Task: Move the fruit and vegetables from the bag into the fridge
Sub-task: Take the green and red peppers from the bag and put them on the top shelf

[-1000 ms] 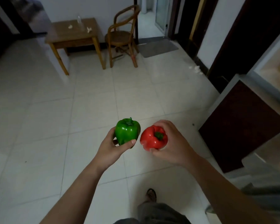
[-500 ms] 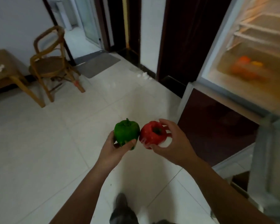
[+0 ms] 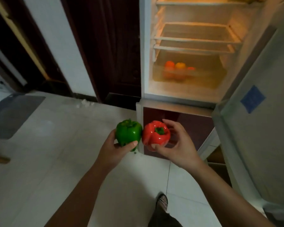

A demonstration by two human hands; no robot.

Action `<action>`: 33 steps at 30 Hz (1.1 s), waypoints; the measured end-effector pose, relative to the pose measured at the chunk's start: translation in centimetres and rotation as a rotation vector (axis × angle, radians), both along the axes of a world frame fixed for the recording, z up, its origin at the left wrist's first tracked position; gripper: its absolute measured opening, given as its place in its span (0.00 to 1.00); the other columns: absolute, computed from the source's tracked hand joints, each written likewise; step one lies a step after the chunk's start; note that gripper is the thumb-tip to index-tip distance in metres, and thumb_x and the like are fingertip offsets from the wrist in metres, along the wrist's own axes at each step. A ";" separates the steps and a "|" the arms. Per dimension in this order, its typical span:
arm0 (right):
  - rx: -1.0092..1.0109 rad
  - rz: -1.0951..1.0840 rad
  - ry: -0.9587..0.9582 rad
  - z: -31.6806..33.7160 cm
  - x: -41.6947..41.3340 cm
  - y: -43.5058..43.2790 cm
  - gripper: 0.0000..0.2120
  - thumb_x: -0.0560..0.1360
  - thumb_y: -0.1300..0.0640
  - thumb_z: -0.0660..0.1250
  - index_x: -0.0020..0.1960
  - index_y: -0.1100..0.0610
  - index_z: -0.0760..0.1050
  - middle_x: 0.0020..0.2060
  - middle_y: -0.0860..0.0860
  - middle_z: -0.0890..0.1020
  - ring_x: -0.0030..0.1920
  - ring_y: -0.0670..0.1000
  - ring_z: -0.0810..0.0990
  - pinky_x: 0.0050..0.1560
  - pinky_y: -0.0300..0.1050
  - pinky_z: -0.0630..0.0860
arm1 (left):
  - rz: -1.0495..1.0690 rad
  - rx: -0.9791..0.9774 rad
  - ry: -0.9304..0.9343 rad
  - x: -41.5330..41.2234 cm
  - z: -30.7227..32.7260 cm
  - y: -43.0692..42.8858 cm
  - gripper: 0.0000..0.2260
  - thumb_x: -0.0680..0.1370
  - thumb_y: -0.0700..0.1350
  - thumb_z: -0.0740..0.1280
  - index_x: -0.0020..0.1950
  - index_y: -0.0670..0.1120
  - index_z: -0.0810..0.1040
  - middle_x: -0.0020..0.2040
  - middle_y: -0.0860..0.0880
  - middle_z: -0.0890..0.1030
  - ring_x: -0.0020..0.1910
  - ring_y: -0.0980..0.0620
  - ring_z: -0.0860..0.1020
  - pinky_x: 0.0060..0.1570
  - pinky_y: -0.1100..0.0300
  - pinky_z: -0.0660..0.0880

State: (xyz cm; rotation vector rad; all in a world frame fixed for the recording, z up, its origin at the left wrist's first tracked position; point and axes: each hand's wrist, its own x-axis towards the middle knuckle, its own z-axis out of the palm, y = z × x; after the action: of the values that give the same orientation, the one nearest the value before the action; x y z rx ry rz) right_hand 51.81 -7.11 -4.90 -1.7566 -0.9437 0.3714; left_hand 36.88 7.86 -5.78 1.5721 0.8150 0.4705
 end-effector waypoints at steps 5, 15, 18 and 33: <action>0.051 -0.107 0.034 0.2 8.1 2.6 0.35 0.60 0.51 0.79 0.62 0.41 0.67 0.57 0.37 0.74 0.57 0.38 0.74 0.54 0.31 0.72 | -0.103 0.019 -0.015 9.4 0.2 4.1 0.24 0.68 0.44 0.75 0.63 0.51 0.74 0.54 0.54 0.80 0.47 0.60 0.81 0.43 0.69 0.76; 0.141 -0.190 0.046 1.9 23.4 9.9 0.34 0.59 0.46 0.78 0.59 0.34 0.65 0.57 0.33 0.73 0.60 0.41 0.74 0.57 0.47 0.76 | -0.131 0.052 -0.055 26.1 2.2 11.7 0.30 0.65 0.48 0.78 0.62 0.59 0.68 0.58 0.56 0.76 0.57 0.57 0.76 0.57 0.55 0.75; 0.175 -0.225 0.011 2.6 26.6 11.9 0.34 0.59 0.50 0.80 0.59 0.35 0.67 0.57 0.34 0.73 0.60 0.39 0.73 0.53 0.39 0.76 | -0.155 0.079 -0.084 29.8 3.2 13.7 0.28 0.66 0.47 0.78 0.59 0.60 0.68 0.57 0.57 0.77 0.55 0.59 0.76 0.51 0.62 0.75; 0.355 -0.438 -0.237 10.5 37.3 16.6 0.30 0.61 0.51 0.78 0.60 0.51 0.72 0.58 0.45 0.76 0.58 0.44 0.76 0.49 0.36 0.76 | -0.410 0.319 -0.324 43.6 13.5 20.5 0.31 0.59 0.60 0.78 0.59 0.59 0.71 0.55 0.58 0.78 0.54 0.61 0.77 0.47 0.65 0.76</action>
State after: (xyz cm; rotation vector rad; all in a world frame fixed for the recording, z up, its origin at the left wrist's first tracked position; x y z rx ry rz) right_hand 89.06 9.46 5.62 -1.6377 -0.7056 -0.2768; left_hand 80.51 28.36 7.69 1.8378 0.1638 0.5524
